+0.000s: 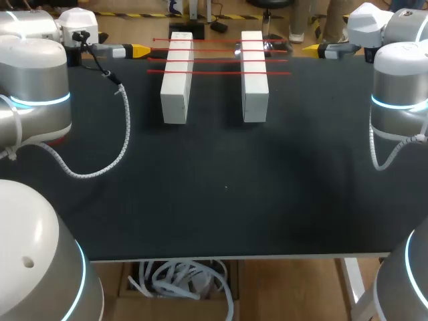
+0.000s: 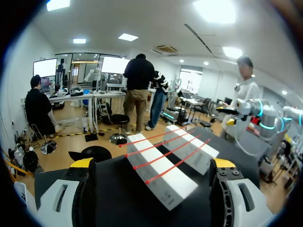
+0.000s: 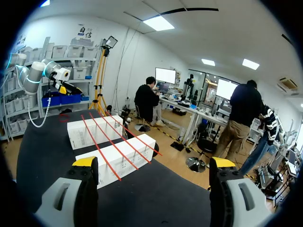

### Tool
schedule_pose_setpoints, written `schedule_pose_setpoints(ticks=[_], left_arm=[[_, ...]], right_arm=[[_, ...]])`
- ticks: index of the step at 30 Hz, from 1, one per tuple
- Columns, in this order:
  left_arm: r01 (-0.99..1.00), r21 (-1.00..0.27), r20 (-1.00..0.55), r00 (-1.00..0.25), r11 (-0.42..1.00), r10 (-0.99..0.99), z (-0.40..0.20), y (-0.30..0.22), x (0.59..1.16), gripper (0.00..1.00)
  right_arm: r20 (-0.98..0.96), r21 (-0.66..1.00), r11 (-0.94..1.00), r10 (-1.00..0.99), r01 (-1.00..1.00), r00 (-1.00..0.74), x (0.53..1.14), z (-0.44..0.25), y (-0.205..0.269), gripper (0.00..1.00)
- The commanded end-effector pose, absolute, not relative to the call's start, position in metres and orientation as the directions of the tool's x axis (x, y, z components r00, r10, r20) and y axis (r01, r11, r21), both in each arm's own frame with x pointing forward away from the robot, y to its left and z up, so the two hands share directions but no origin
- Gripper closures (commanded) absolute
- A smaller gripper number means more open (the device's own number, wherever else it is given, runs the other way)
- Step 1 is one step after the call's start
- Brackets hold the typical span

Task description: Grab the tape and strap the tape.

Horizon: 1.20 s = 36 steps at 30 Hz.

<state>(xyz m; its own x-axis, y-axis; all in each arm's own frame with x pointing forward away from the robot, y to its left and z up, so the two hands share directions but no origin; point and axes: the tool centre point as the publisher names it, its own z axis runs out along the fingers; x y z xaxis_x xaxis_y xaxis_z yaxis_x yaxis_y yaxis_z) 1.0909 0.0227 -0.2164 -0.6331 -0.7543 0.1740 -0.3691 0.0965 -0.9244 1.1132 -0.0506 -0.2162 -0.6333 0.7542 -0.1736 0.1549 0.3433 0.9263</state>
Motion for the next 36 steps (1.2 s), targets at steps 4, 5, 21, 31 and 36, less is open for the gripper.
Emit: schedule_pose_setpoints(ticks=[4,5,21,31,36], left_arm=[[-0.328,-0.929,0.131,-0.728,0.174,-0.673,-0.228,0.029,1.091,0.0],[-0.303,-0.935,0.111,-0.744,0.185,-0.659,-0.229,0.031,1.091,0.0],[-0.115,-0.954,0.029,-0.955,0.278,-0.294,-0.25,0.029,1.08,0.0],[-0.095,-0.957,0.023,-0.966,0.272,-0.257,-0.26,0.011,1.079,0.53],[-0.069,-0.964,0.016,-0.979,0.257,-0.203,-0.262,0.0,1.077,0.5]], right_arm=[[-0.173,0.925,0.345,0.754,0.157,-0.634,1.114,-0.216,-0.05,0.0],[-0.173,0.925,0.345,0.754,0.157,-0.634,1.114,-0.216,-0.05,0.0],[-0.173,0.925,0.345,0.754,0.157,-0.634,1.114,-0.216,-0.05,0.0],[-0.173,0.925,0.345,0.754,0.157,-0.634,1.114,-0.216,-0.05,0.0],[-0.173,0.925,0.345,0.754,0.157,-0.634,1.114,-0.216,-0.05,0.0]])
